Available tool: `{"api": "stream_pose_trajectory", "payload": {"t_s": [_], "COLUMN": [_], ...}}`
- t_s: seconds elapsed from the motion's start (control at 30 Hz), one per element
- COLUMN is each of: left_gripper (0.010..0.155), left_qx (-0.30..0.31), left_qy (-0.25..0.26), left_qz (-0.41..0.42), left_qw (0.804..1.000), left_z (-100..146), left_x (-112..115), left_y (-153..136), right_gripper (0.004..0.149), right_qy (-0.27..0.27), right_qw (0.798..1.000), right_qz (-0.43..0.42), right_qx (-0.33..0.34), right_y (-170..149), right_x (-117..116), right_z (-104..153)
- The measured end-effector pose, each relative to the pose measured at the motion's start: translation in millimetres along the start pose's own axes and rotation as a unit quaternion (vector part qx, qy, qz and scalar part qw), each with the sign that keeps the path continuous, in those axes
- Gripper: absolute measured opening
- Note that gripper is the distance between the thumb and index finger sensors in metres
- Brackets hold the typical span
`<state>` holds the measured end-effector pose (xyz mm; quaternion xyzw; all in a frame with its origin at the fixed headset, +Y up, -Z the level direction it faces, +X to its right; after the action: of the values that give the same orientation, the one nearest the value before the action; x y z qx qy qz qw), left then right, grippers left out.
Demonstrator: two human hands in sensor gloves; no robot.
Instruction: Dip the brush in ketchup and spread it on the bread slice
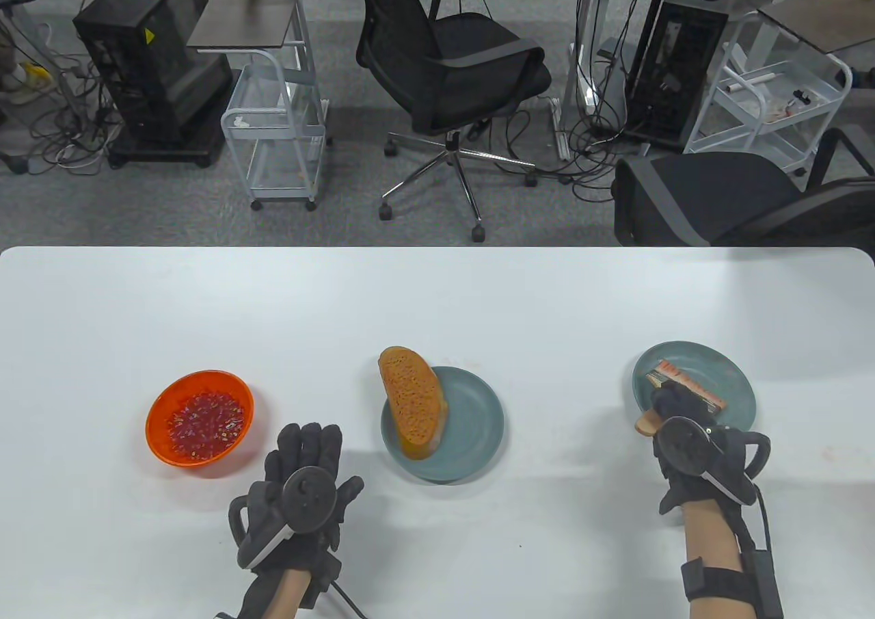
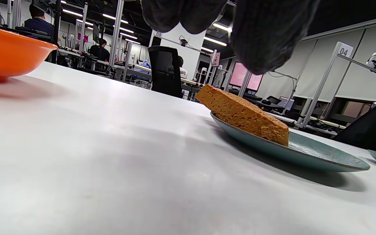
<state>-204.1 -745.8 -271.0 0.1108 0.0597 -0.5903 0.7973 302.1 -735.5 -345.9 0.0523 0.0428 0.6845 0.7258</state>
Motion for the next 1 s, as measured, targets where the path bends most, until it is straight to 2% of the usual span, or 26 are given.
{"api": "stream_pose_trajectory", "payload": {"t_s": [0.1, 0.27, 0.37, 0.43, 0.57, 0.7, 0.87, 1.0], "left_gripper": [0.075, 0.075, 0.076, 0.075, 0.075, 0.075, 0.076, 0.076], "left_qx": [-0.006, -0.013, -0.016, -0.017, -0.018, -0.016, -0.024, -0.028], "left_qy": [-0.006, -0.01, -0.011, -0.012, -0.011, -0.01, -0.01, -0.002], "left_qz": [0.005, 0.006, 0.003, 0.003, 0.003, -0.007, -0.013, -0.013], "left_qw": [1.0, 1.0, 1.0, 1.0, 1.0, 1.0, 1.0, 1.0], "left_z": [-0.3, -0.2, 0.3, 0.4, 0.1, 0.8, 1.3, 2.4], "left_x": [1.6, 1.9, 1.4, 1.2, 0.8, 2.8, 5.4, 4.4], "left_y": [-3.6, -5.5, -5.2, -5.2, -4.4, -3.3, -4.7, -5.4], "right_gripper": [0.047, 0.055, 0.056, 0.057, 0.055, 0.054, 0.054, 0.055], "right_qy": [0.053, 0.111, 0.135, 0.131, 0.093, 0.021, -0.064, -0.132], "right_qw": [0.998, 0.993, 0.99, 0.991, 0.996, 0.998, 0.994, 0.982], "right_qz": [0.006, 0.042, 0.049, 0.03, -0.006, -0.058, -0.094, -0.127], "right_qx": [0.022, 0.017, 0.015, 0.005, -0.016, -0.014, -0.002, 0.037], "right_y": [-0.1, -2.6, -3.2, -3.6, -3.3, 10.2, 43.0, 84.0], "right_x": [-6.0, -15.6, -18.6, -15.9, -6.2, 7.8, 29.7, 47.9], "right_z": [5.2, 14.2, 17.3, 20.1, 27.4, 37.9, 49.1, 56.3]}}
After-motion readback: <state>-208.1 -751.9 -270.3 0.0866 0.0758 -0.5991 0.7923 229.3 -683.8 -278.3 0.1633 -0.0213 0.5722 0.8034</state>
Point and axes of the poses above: the tracker on the back of each hand, its own y axis roughly to the thumb side, its own z axis roughly from the fingertips to the wrist, x = y × z, the point moved 1 cm from there along -z, roughly from the wrist to the fingertips, and after that the axes turned 14 degrees about y, right-handed, at the moved point
